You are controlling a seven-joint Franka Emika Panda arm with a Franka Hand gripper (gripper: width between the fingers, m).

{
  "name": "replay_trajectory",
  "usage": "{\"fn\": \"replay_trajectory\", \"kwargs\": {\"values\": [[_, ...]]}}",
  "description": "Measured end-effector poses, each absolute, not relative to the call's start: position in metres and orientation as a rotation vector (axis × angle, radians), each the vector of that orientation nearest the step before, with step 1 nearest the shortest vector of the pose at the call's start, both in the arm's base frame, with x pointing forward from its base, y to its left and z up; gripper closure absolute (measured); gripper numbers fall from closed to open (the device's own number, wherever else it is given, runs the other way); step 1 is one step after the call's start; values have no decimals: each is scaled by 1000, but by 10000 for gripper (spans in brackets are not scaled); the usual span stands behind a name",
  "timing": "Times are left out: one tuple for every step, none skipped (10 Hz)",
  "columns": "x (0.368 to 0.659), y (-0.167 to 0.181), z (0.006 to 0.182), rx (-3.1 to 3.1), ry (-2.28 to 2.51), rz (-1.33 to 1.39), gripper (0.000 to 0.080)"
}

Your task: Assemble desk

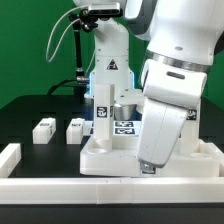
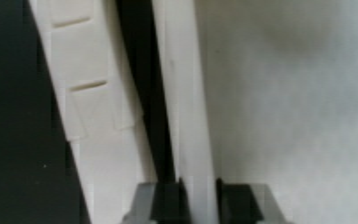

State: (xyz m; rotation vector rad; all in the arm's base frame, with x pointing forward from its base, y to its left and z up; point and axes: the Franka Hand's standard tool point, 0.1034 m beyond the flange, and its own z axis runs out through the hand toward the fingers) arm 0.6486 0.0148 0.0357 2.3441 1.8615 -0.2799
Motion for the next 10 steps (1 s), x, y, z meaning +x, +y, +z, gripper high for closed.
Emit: {"fn": "replay_trajectory", "kwargs": {"values": [[650, 16, 32, 2340, 1864, -283, 729], [652, 17, 31, 2338, 1866, -282, 729], [650, 16, 32, 2344, 1865, -308, 729], [650, 14, 33, 2352, 1861, -345, 729], [650, 13, 35, 2360, 1857, -388, 729], [648, 12, 33, 2360, 1859, -393, 729], [646, 12, 32, 2362, 1860, -399, 729], [643, 12, 33, 2366, 1861, -420, 650], [644, 11, 33, 2366, 1859, -415, 483], [645, 11, 34, 2366, 1858, -413, 348]]}}
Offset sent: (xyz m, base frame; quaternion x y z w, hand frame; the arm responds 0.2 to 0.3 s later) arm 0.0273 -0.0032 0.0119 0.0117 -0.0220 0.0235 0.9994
